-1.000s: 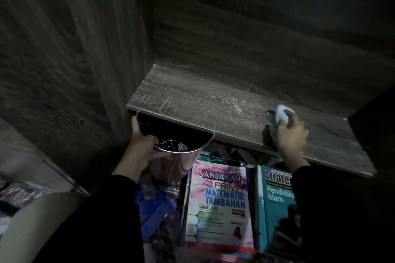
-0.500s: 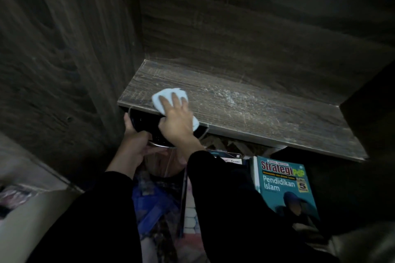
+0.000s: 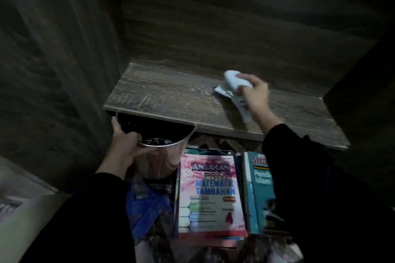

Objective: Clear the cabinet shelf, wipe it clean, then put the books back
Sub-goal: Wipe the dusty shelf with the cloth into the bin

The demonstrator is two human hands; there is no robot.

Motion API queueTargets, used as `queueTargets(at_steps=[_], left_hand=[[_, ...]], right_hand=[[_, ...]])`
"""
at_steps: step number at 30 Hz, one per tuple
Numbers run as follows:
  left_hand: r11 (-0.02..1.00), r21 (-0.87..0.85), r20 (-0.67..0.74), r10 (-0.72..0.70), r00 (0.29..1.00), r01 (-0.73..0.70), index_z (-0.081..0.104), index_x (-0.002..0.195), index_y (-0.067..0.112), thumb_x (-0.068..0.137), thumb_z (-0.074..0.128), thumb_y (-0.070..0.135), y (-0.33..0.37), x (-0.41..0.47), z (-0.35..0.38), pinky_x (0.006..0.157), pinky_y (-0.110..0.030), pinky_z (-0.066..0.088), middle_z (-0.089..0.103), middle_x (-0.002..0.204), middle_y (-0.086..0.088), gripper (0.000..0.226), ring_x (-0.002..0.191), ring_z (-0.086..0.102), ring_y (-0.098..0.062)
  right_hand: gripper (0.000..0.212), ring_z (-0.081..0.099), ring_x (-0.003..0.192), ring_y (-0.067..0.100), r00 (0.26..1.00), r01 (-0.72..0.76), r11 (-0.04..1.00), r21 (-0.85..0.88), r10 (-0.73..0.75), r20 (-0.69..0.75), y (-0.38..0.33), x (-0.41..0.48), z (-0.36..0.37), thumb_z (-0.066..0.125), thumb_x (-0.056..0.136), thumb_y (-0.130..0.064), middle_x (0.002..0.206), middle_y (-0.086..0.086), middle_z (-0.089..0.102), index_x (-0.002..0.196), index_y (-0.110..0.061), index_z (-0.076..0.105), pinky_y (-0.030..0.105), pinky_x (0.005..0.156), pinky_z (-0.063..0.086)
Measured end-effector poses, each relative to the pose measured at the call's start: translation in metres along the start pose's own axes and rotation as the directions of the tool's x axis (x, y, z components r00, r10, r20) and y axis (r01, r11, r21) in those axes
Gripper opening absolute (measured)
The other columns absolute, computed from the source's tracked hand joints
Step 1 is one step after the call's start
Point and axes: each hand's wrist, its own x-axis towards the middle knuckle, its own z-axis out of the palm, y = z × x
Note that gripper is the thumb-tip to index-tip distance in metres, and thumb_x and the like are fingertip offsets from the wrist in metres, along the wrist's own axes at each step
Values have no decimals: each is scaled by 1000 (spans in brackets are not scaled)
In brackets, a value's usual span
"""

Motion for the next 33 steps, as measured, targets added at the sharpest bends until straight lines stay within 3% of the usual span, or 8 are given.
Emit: queueTargets(at_steps=[3, 8, 10, 12, 14, 20, 29, 33], left_hand=[[998, 23, 8, 50, 999, -50, 20, 146, 27, 78, 27, -25, -5, 6, 1, 35, -39, 52, 37, 141, -10, 86, 77, 54, -27], [999, 20, 7, 43, 999, -43, 19, 147, 26, 78, 25, -27, -7, 11, 4, 36, -41, 51, 28, 148, -12, 86, 102, 45, -37], [999, 31, -4, 36, 999, -36, 17, 148, 26, 79, 25, -26, -7, 13, 3, 40, -43, 51, 26, 149, -12, 87, 107, 44, -40], [998, 46, -15, 31, 999, -30, 14, 150, 26, 79, 26, -25, -7, 16, 3, 41, -43, 52, 24, 150, -12, 88, 109, 43, -40], [998, 54, -26, 27, 999, -25, 12, 151, 25, 80, 28, -25, -8, 18, 2, 38, -40, 52, 23, 151, -12, 88, 108, 42, -39], [999, 41, -22, 27, 999, -26, 7, 152, 24, 79, 27, -24, -12, 22, 0, 42, -43, 52, 25, 152, -12, 89, 113, 46, -44], [1000, 0, 14, 21, 1000, -21, 8, 151, 24, 80, 24, -26, -6, 6, 7, 39, -43, 51, 21, 152, -13, 88, 110, 42, -42], [1000, 9, 21, 4, 1000, -4, 6, 151, 25, 83, 24, -25, -4, 1, 9, 35, -40, 50, 24, 152, -13, 86, 97, 47, -37]], right_hand=[[35, 65, 92, 24, 973, -112, 982, -153, 77, -216, 32, 28, -71, 55, 72, -12, 101, 3, 70, 96, -31, 72, 38, 85, 54], [35, 62, 101, 31, 861, -340, 912, -231, 203, -467, 87, 39, -171, 49, 72, -22, 111, 9, 65, 98, -37, 67, 46, 89, 52], [41, 56, 112, 36, 905, -314, 859, -404, 141, -402, 108, 32, -192, 49, 79, -24, 122, 14, 60, 117, -26, 62, 48, 97, 45], [45, 45, 125, 36, 964, -243, 749, -616, 117, -239, 125, 23, -197, 53, 87, -19, 138, 12, 49, 132, -22, 52, 48, 102, 38], [48, 35, 130, 38, 981, -180, 638, -749, 63, -182, 137, 17, -185, 48, 93, -21, 147, 13, 36, 141, -19, 43, 51, 104, 31], [50, 27, 137, 35, 987, -135, 655, -744, 27, -156, 114, 12, -118, 42, 97, -25, 154, 12, 25, 146, -20, 36, 45, 107, 25], [54, 11, 143, 33, 994, 102, 721, -685, -45, 101, 55, -25, 23, 42, 96, -26, 158, 12, 13, 148, -21, 26, 48, 110, 16], [55, 8, 143, 33, 965, 242, 738, -630, -114, 237, 31, -49, 78, 41, 96, -24, 158, 12, 13, 148, -22, 26, 50, 109, 15]])
